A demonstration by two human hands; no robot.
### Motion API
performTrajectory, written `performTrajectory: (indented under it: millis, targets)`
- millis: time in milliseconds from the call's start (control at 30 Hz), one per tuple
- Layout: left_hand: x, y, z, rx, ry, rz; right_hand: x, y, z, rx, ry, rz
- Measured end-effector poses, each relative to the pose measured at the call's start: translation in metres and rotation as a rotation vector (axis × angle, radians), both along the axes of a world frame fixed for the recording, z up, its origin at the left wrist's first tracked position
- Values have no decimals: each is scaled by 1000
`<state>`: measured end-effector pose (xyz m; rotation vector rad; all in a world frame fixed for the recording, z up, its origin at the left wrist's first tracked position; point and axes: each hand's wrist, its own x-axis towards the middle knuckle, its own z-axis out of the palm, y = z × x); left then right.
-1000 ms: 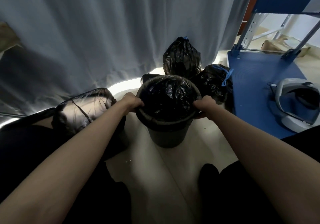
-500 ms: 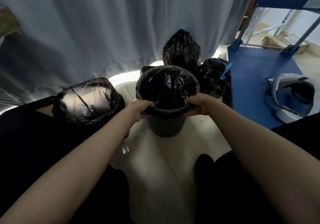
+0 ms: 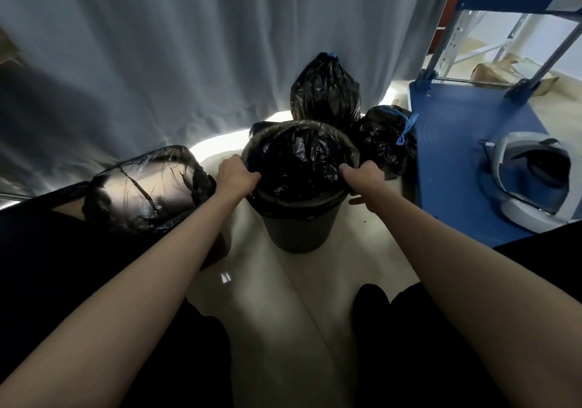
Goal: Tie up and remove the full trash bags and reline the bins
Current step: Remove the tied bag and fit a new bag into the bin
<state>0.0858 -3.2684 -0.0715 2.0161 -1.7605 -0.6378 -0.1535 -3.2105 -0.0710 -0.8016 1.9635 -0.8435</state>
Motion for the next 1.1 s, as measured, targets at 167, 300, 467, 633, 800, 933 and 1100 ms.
performTrajectory:
  millis: [167,300,467,633,800,933,1100]
  targets:
    - [2,-12,2,86,-21,36,-14,-17,-26,25,70,34]
    - [-3,-19,6,105,-80,27,-13,-29,-32,32,91,45]
    - [4,-37,16,114,-208,4,-9,-49,-47,22,89,83]
    - [20,-60,30,152,-352,-133,28,-46,-14,-57,120,93]
    - [43,-83,31,137,-397,-143,56,-64,-10,-76,195,141]
    - [55,-94,22,127,-428,-111,70,-83,-11,-77,219,162]
    - [70,-101,8,98,-493,-48,88,-104,-12,-88,240,202]
